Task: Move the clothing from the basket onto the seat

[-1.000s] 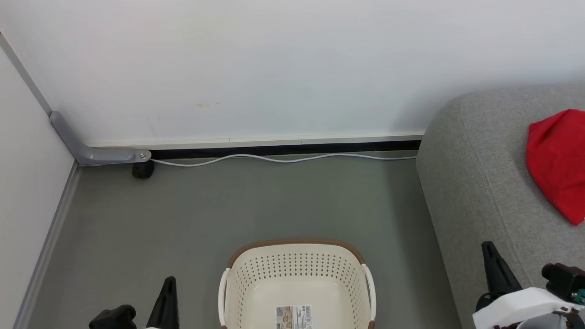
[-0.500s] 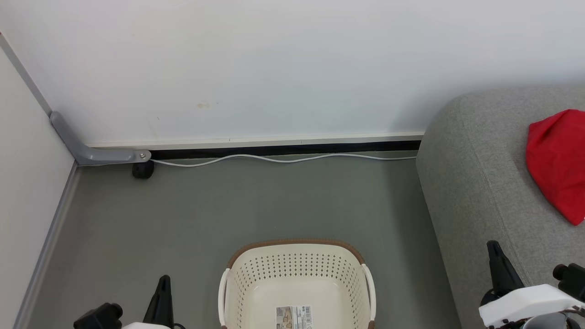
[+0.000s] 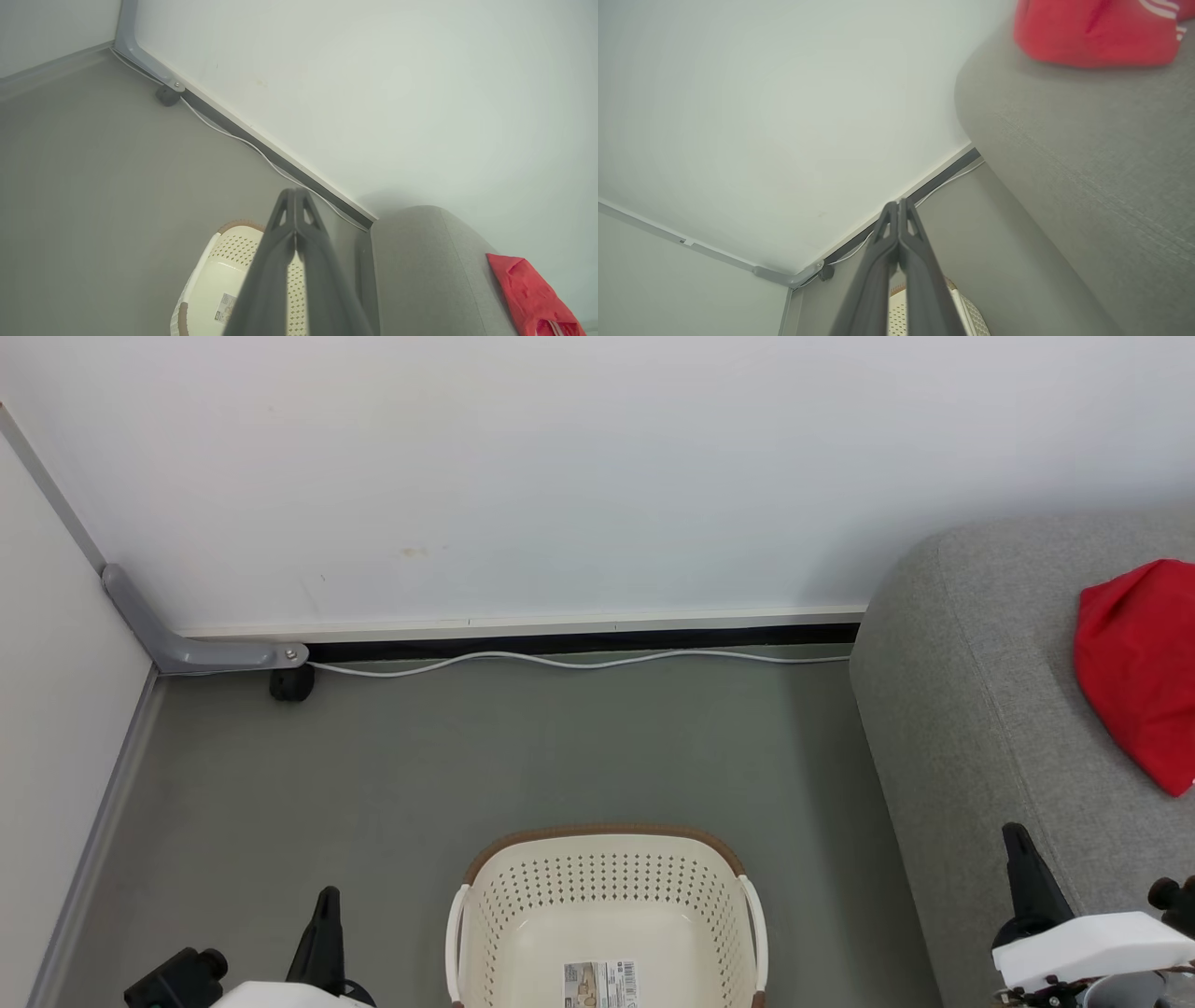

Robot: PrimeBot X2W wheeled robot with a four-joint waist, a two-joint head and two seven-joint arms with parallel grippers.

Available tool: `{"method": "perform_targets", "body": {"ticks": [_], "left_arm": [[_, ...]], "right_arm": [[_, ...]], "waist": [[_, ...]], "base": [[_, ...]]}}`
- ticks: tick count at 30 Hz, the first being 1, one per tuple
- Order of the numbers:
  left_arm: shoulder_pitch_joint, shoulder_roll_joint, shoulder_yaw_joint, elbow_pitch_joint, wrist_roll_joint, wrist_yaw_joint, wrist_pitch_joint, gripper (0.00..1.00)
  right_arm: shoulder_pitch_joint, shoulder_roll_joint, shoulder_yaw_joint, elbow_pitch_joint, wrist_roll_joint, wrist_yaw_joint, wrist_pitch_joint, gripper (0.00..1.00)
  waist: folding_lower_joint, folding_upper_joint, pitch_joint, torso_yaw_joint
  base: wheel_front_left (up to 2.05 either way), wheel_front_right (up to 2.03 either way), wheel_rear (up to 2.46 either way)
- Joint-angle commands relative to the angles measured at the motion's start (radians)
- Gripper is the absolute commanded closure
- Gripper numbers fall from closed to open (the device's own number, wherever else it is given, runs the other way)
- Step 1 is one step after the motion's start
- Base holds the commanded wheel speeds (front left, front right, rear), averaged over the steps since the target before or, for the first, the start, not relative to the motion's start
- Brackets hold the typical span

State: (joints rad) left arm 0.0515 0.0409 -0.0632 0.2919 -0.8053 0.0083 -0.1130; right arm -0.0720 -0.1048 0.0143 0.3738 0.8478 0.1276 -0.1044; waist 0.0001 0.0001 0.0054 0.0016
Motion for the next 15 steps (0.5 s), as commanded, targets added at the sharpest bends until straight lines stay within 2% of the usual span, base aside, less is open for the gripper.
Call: {"method": "perform_targets", "body": {"ticks": [1, 15], "left_arm": [[-0.057, 0.009, 0.025, -0.029, -0.034, -0.013, 0.009, 1.0], [-0.075, 0.01, 0.051, -0.032, -0.176, -0.036, 0.047, 1.0]], "right_arm": [[-0.033, -0.008, -0.002, -0.033, 0.037, 0.002, 0.013, 1.0], [-0.034, 0.003, -0.025, -0.051, 0.168, 0.002, 0.05, 1.0]], "waist": [[-0.0001, -0.0001, 0.0, 0.0], [-0.0001, -0.0001, 0.0, 0.0]], "base": [[0.0, 0.0, 0.0], [0.0, 0.0, 0.0]]}}
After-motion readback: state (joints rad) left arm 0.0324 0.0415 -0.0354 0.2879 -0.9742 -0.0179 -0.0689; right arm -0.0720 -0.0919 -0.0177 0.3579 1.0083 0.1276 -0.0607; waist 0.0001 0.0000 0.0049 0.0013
